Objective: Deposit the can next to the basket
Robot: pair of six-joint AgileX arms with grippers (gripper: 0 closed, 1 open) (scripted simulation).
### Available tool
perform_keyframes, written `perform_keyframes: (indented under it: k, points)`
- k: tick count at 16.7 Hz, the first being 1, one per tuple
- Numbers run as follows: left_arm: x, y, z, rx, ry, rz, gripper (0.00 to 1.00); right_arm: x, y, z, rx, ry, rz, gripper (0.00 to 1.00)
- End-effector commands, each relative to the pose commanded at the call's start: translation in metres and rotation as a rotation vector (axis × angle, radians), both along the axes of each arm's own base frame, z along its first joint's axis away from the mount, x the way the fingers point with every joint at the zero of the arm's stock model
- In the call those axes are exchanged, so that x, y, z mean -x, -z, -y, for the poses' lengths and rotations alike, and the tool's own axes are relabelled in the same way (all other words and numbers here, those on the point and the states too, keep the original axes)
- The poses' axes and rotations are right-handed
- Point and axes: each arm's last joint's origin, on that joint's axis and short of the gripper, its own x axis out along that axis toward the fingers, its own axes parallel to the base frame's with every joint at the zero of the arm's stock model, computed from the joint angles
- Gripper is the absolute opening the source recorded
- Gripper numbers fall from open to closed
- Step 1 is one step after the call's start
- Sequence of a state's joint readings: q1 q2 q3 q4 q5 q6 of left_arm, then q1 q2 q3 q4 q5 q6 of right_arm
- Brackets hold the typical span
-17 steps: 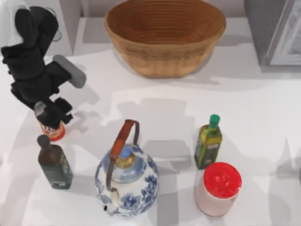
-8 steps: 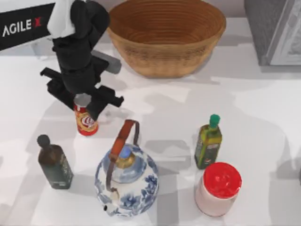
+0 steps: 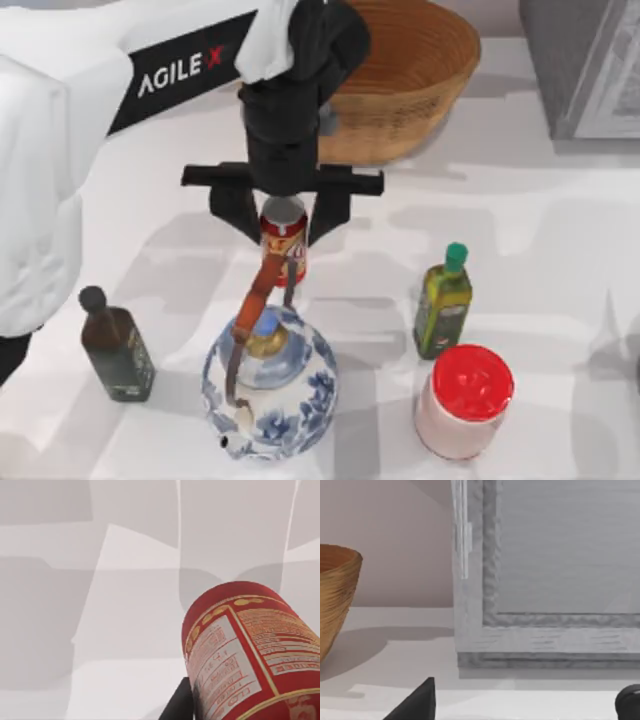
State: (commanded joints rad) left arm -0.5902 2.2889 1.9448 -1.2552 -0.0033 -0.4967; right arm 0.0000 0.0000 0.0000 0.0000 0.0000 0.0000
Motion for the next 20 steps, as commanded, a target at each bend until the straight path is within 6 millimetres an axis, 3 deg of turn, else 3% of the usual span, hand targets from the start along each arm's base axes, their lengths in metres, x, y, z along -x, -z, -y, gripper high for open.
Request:
perform_keyframes:
  k: [4,16,20]
  points:
    - [0.004,-0.006,0.021,0.013,-0.063,0.026,0.00,0.000,0.000,0.000,0.000,0.000,0.000,1.00]
    - [0.004,0.002,0.021,0.013,-0.063,0.026,0.00,0.000,0.000,0.000,0.000,0.000,0.000,1.00]
    - [0.004,0.002,0.021,0.013,-0.063,0.026,0.30,0.000,0.000,0.000,0.000,0.000,0.000,1.00]
